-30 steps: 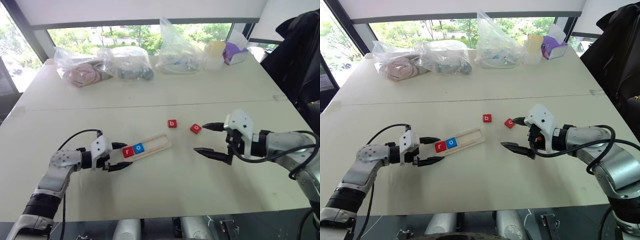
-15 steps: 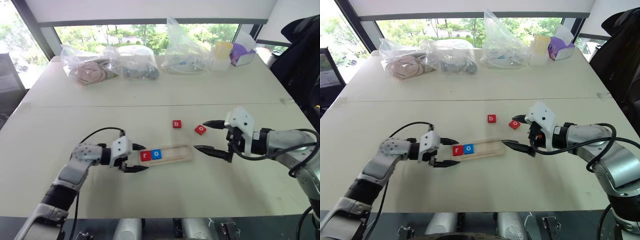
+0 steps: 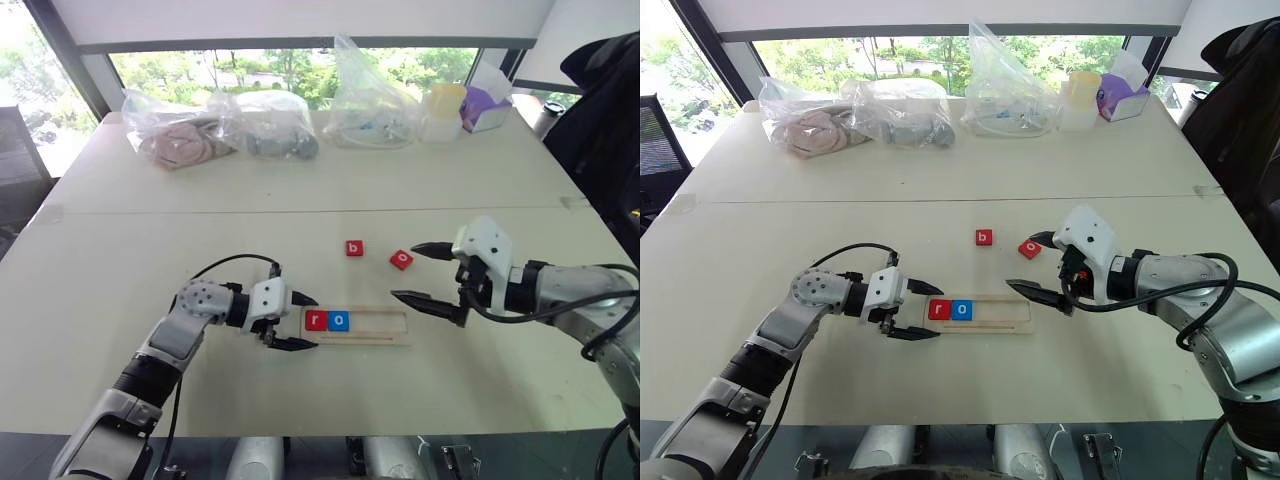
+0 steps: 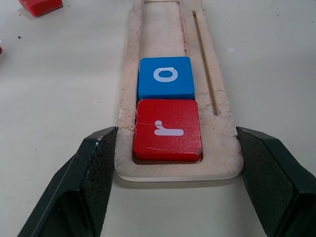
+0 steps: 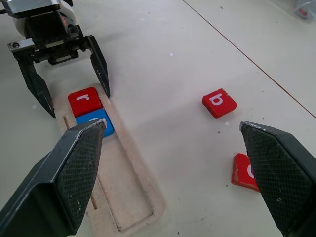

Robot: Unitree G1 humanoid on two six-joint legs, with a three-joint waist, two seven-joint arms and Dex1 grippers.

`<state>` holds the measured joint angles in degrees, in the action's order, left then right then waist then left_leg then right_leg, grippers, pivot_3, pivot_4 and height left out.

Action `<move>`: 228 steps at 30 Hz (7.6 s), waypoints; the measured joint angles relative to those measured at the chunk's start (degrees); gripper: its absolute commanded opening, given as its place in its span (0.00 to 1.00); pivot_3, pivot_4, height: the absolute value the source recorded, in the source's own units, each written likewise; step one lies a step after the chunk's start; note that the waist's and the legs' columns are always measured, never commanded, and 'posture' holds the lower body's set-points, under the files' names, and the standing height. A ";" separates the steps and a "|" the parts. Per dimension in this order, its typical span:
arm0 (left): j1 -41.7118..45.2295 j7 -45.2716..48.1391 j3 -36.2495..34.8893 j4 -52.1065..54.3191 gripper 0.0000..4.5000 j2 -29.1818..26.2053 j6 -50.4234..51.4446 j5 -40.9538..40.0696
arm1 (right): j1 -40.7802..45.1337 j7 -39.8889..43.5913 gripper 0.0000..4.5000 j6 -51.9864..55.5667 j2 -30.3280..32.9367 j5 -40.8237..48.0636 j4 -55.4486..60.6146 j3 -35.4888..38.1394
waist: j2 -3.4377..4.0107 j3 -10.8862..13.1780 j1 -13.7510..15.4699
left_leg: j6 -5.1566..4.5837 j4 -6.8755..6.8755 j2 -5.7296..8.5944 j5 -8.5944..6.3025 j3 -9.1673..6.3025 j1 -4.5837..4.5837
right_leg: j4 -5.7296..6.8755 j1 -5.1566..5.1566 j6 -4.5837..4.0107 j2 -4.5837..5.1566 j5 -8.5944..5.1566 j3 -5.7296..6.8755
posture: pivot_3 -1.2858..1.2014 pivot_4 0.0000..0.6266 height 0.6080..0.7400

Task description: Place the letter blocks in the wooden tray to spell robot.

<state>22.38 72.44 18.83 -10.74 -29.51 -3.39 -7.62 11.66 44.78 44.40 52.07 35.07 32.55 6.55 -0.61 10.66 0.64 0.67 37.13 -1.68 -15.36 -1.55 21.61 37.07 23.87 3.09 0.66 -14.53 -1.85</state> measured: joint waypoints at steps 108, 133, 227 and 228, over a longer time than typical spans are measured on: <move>-10.76 -22.63 -18.00 41.27 1.00 -7.82 37.90 -30.08 | -4.02 -32.54 0.25 47.69 -28.83 -18.51 15.80 4.29 | -0.20 0.13 -3.15 | -0.05 -0.03 -0.05 -0.03 -0.21 0.72 | 0.12 0.79 -0.05 -0.10 0.04 0.17 | 0.52 0.24 0.99; -13.29 -24.19 -18.68 44.74 1.00 -9.52 39.02 -30.06 | -0.10 17.21 0.99 -5.12 13.15 -11.13 -10.66 -4.10 | -0.37 0.40 -3.06 | -0.06 -0.01 -0.03 -0.03 -0.13 0.72 | -0.04 0.74 0.02 -0.09 0.02 0.14 | 0.52 0.24 0.99; -14.97 -30.20 -21.62 50.36 1.00 -14.28 42.93 -33.10 | 25.65 12.30 0.99 -15.32 -18.77 -27.80 -32.55 -22.89 | -0.31 0.41 -1.26 | -0.02 0.10 -0.03 -0.01 -0.19 0.57 | 0.21 0.59 -0.11 -0.05 0.28 0.18 | 0.52 0.24 0.99; -14.97 -30.08 -21.76 50.36 1.00 -14.31 42.92 -33.10 | 25.18 12.01 0.99 -15.83 -19.35 -27.92 -32.99 -22.93 | -0.31 0.41 -1.31 | -0.02 0.10 -0.03 -0.01 -0.19 0.57 | 0.21 0.60 -0.07 -0.05 0.30 0.17 | 0.52 0.24 0.99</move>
<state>7.41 42.36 -2.93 39.62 -43.82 39.54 -40.73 36.83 56.79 28.57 32.72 7.15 -0.44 -16.39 -0.92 11.07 -0.67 0.65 37.23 -1.71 -15.37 -1.74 22.18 37.28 24.46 3.02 0.61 -14.23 -1.67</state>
